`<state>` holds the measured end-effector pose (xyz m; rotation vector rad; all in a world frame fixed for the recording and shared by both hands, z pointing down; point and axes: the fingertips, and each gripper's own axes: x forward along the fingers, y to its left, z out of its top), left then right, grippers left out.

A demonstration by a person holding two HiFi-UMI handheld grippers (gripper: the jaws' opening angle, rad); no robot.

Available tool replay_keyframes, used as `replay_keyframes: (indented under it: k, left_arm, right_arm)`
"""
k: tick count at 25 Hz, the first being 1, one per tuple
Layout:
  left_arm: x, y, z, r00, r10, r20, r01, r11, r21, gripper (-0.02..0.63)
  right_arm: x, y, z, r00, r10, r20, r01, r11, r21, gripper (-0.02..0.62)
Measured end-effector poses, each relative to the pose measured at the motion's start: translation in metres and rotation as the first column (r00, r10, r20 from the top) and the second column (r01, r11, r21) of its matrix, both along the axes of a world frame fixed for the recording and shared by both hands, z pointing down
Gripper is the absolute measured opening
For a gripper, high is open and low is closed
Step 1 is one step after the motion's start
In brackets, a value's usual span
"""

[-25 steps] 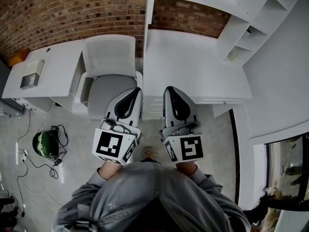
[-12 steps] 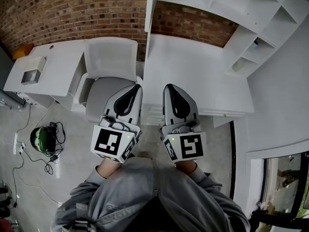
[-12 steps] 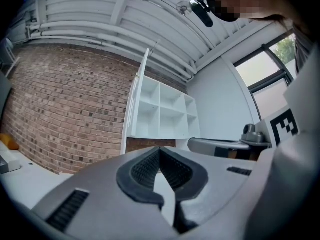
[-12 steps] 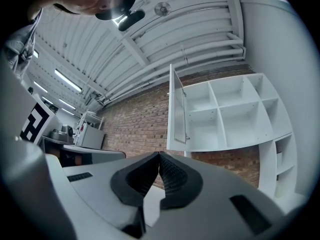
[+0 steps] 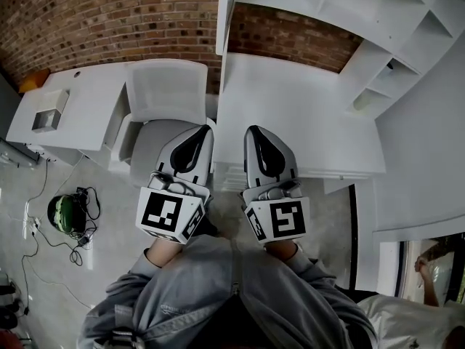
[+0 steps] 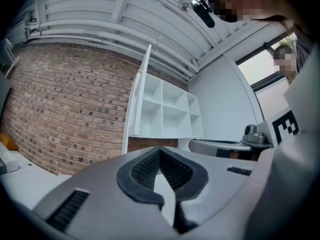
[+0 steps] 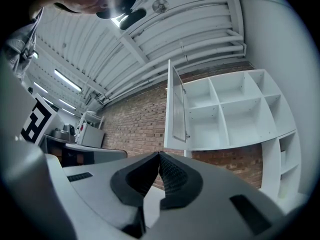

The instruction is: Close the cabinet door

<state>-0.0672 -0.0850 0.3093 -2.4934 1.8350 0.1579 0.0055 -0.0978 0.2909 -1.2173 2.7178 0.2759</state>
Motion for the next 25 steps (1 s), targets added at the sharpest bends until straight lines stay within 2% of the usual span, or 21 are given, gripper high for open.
replay_keyframes:
  k: [14, 25]
  left_arm:
    - [-0.033, -0.078, -0.008, 0.996, 0.091, 0.006, -0.091, 0.996, 0.007, 0.006]
    - [-0.043, -0.12, -0.01, 0.98, 0.2, 0.024, -0.2, 0.979, 0.029, 0.006]
  right_arm:
    - [-0.038, -0.071, -0.004, 0.997, 0.08, -0.004, -0.08, 0.997, -0.002, 0.026]
    - [-0.053, -0.107, -0.004, 0.985, 0.174, 0.009, -0.174, 0.985, 0.01, 0.026]
